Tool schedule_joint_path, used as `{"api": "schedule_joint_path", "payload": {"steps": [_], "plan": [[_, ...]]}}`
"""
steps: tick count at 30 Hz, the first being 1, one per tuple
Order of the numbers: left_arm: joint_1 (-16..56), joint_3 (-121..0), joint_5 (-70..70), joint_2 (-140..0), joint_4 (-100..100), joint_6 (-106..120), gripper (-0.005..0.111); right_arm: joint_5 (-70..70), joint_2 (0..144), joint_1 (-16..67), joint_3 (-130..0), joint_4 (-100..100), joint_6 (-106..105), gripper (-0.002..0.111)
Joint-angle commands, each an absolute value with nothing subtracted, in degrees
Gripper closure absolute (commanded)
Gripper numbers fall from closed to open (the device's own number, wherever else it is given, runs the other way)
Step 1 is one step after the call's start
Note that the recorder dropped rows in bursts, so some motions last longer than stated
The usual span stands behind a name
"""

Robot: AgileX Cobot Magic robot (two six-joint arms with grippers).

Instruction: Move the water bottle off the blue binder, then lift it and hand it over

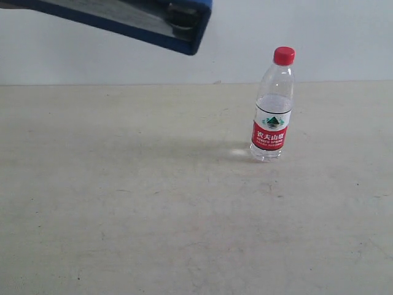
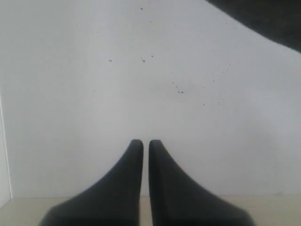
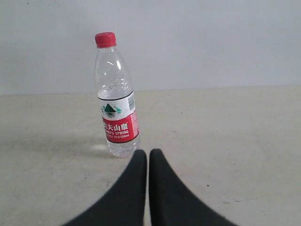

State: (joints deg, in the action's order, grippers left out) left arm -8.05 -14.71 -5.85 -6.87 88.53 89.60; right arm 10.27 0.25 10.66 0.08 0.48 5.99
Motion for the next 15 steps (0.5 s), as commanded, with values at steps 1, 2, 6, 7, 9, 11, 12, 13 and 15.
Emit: {"api": "schedule_joint_path", "payload": {"steps": [1,2,6,7,9,11,12,13,15], "plan": [[-8.1,-14.5,-5.7,-6.7,88.9,89.9,0.102,11.9,0.0,10.3,0.0,0.4,0.9,0.109],[-8.1,-14.5,-5.7,-6.7,88.9,89.9,0.102,13.8,0.0,10.3,0.0,1.2,0.0,0.109],[-8.1,-14.5,-5.7,-6.7,88.9,89.9,0.102,18.7,0.0,10.3,0.0,1.4,-5.6,0.109],[-8.1,-14.5,-5.7,-6.7,88.9,89.9,0.102,18.6,0.0,10.3,0.0,1.4,-6.7,0.109],[-8.1,-14.5,-5.7,-6.7,88.9,89.9,0.102,18.6,0.0,10.3,0.0,1.4,-7.3,0.109],[-8.1,-14.5,-5.7,-6.7,88.9,89.9,0.102,18.6,0.0,10.3,0.0,1.4,-7.4,0.109],[-8.1,-14.5,-5.7,-6.7,88.9,89.9,0.102,18.6,0.0,10.3,0.0,1.4,-7.4,0.109],[-8.1,-14.5,-5.7,-6.7,88.9,89.9,0.102,18.6,0.0,10.3,0.0,1.4,-7.4,0.109],[-8.1,-14.5,-5.7,-6.7,88.9,89.9,0.102,18.6,0.0,10.3,0.0,1.2,-7.4,0.109]]}}
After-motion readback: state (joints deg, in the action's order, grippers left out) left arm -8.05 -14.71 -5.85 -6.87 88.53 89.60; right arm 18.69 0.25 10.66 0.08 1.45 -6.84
